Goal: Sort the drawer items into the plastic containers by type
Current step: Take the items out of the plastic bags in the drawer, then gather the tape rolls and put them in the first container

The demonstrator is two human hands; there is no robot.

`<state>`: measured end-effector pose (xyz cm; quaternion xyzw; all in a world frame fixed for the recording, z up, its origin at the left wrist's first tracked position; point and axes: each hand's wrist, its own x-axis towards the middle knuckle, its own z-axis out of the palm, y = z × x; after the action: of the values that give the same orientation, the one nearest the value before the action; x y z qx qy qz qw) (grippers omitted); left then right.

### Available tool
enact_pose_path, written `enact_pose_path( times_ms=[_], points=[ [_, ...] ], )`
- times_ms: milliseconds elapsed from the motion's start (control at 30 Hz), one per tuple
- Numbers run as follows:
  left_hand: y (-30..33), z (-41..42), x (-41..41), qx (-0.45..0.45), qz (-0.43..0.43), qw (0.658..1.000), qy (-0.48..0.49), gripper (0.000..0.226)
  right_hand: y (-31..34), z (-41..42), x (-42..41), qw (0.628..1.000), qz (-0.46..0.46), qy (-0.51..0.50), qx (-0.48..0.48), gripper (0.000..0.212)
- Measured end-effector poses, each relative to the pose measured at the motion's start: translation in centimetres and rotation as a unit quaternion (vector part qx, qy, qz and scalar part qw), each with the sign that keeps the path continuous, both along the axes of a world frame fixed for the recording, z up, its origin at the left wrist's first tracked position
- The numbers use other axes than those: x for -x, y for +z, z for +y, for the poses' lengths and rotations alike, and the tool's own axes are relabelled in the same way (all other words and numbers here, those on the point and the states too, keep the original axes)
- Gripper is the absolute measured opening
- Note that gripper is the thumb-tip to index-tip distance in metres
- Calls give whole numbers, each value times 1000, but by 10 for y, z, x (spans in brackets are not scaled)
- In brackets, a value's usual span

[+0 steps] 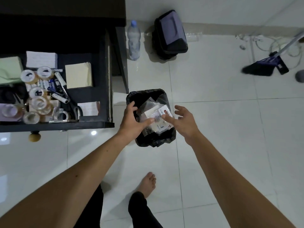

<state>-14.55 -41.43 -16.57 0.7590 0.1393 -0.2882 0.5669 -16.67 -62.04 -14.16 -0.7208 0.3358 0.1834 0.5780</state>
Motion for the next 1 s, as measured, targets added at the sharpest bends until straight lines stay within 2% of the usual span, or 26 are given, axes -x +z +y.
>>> enact_pose_path(
  times_ms=[67,167,233,533,633,800,1000],
  points=[
    [-3,7,1,-12,2,1000,-9,106,-7,-1,0,999,2,3,32,73],
    [-5,15,2,-6,-3,1000,-19,96,-11,-1,1,1000,-5,-2,29,51],
    [-6,18,2,1,-16,999,-29,89,-8,1,1,1000,-14,3,18,45],
    [17,3,7,66,-38,994,-74,73,23,-2,8,997,-57,30,35,51],
    [40,-1,12,92,-46,991,-88,70,45,-5,15,995,-74,30,55,58],
    [106,5,18,141,-55,984,-93,68,101,-4,22,991,-108,51,65,53],
    [179,74,19,176,-84,980,-47,59,163,46,13,983,-147,97,46,46]
  ],
)
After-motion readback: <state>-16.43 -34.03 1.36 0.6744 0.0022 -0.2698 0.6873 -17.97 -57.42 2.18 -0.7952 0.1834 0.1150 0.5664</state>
